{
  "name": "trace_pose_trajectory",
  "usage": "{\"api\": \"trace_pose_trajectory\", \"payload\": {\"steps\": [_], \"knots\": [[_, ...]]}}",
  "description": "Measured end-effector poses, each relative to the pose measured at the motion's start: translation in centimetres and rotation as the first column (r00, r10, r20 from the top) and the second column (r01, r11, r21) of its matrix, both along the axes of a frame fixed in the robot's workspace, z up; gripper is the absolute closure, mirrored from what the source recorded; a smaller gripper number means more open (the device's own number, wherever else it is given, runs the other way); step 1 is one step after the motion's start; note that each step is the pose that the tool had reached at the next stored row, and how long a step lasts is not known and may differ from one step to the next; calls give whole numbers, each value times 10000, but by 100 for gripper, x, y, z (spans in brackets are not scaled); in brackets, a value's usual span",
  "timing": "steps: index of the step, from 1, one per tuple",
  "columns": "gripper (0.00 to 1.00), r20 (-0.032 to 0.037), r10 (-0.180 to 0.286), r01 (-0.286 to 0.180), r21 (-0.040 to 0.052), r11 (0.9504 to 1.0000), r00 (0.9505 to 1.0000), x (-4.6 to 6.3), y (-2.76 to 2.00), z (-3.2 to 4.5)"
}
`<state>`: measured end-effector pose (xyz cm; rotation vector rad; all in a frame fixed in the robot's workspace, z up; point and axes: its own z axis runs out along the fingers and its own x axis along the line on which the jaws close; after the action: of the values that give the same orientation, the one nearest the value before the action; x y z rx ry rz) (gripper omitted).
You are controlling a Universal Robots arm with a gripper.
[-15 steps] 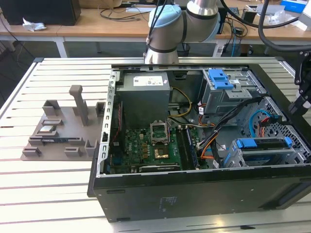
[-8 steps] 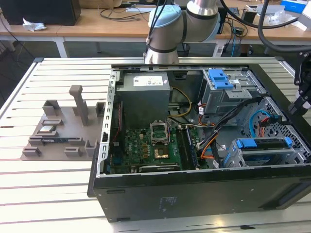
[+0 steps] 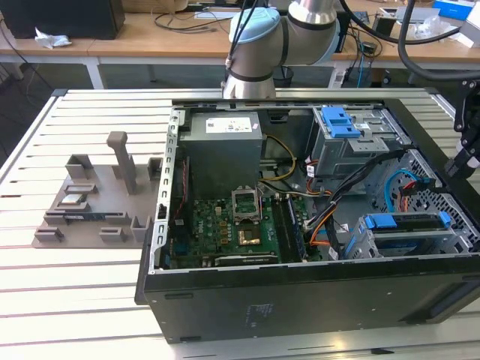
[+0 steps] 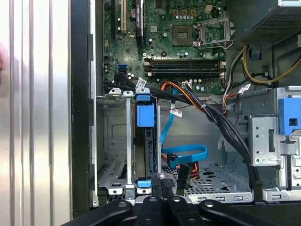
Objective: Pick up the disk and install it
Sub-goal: 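Insert the first disk wire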
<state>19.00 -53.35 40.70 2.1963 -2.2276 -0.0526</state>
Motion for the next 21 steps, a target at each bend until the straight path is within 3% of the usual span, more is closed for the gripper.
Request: {"api": "trace_pose_trajectory", "payload": {"steps": [1,3,5,6,12,16,21], "knots": [[89,0,0,0,1,10000,10000,0,1,0],[89,0,1,-1,-1,10000,10000,15,51,-6],[89,0,3,-3,-1,10000,10000,34,181,-17],[89,0,3,-3,1,10000,10000,36,207,-22],[89,0,5,-5,-1,10000,10000,42,274,-44],[89,0,6,-6,-1,10000,10000,43,343,-84],[89,0,7,-7,2,10000,10000,43,377,-127]]}}
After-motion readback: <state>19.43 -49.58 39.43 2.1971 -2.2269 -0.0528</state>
